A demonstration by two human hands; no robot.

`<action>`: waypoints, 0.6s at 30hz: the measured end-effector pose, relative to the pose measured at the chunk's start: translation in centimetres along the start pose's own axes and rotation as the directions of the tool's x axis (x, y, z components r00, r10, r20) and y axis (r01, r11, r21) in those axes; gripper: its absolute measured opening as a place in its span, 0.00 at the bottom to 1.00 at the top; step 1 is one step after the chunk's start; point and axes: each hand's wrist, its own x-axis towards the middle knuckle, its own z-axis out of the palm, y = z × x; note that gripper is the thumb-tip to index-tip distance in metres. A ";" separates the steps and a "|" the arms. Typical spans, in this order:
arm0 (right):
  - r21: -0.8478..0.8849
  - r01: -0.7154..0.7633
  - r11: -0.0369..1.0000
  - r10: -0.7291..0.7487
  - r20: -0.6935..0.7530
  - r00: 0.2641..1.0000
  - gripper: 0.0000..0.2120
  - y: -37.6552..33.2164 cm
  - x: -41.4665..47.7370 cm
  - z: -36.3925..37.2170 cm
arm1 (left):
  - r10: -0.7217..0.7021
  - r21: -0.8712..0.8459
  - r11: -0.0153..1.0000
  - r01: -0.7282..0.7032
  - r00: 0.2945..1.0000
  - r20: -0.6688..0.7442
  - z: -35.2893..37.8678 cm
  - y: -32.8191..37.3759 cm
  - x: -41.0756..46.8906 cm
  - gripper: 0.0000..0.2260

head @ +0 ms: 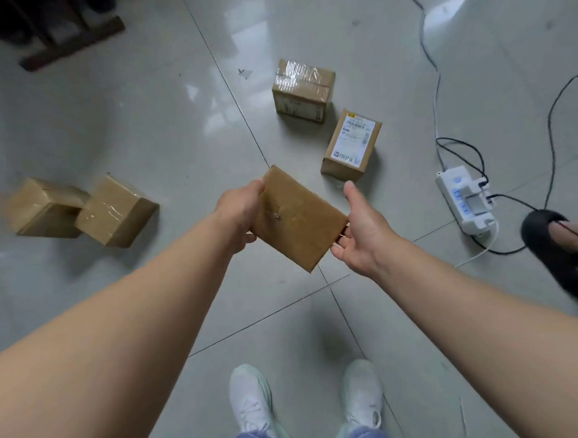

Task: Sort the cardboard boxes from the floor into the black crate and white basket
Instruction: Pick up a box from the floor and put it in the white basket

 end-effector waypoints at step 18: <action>-0.096 0.421 0.902 -0.390 0.237 0.890 0.16 -12.3 -45.5 13.1 | 0.138 -0.577 0.763 -0.291 0.945 -0.296 -23.8 10.2 -40.7 0.23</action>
